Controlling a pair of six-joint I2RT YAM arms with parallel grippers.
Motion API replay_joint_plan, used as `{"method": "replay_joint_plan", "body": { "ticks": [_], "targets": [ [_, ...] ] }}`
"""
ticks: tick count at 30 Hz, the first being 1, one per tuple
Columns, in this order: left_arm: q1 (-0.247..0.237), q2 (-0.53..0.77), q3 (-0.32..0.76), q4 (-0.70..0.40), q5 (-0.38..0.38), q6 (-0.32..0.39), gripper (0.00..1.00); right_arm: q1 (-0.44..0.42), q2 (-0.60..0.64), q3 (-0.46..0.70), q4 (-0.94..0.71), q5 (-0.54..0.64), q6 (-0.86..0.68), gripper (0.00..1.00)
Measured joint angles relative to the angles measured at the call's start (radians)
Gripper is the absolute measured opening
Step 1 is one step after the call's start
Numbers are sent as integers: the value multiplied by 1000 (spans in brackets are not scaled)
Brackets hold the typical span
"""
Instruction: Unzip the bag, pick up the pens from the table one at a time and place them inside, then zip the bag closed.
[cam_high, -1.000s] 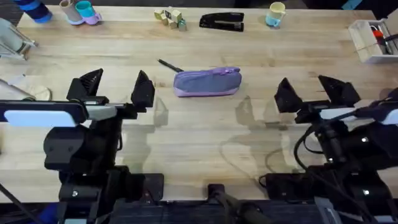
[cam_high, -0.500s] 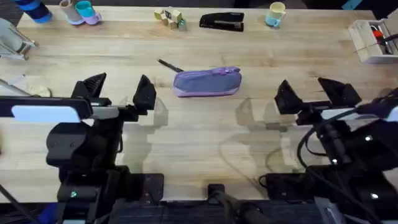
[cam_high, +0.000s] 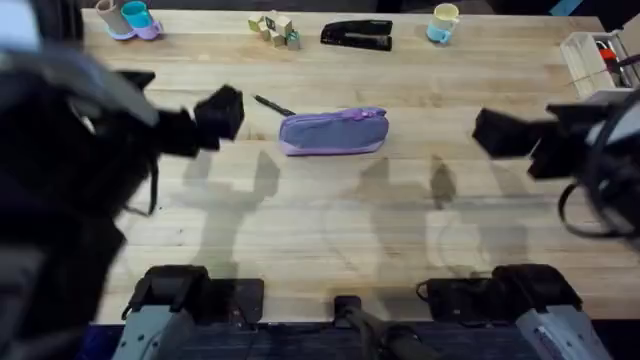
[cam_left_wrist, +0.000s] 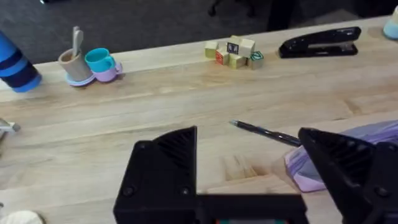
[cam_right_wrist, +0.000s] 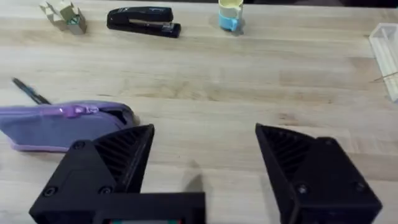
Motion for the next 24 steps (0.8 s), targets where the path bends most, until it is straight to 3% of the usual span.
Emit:
{"method": "replay_joint_plan", "body": {
  "ticks": [7, 15, 19, 24],
  "targets": [
    [0, 298, 263, -109, 79, 68, 992, 0, 289, 206, -27, -15, 0, 996],
    [0, 481, 405, -252, 132, 177, 993, 0, 464, 260, 41, -15, 0, 996],
    [0, 495, 409, -291, 208, 293, 993, 0, 480, 261, 49, -15, 0, 995],
    [0, 495, 410, -411, 325, 535, 993, 0, 476, 264, 48, -28, 0, 996]
  ]
}}
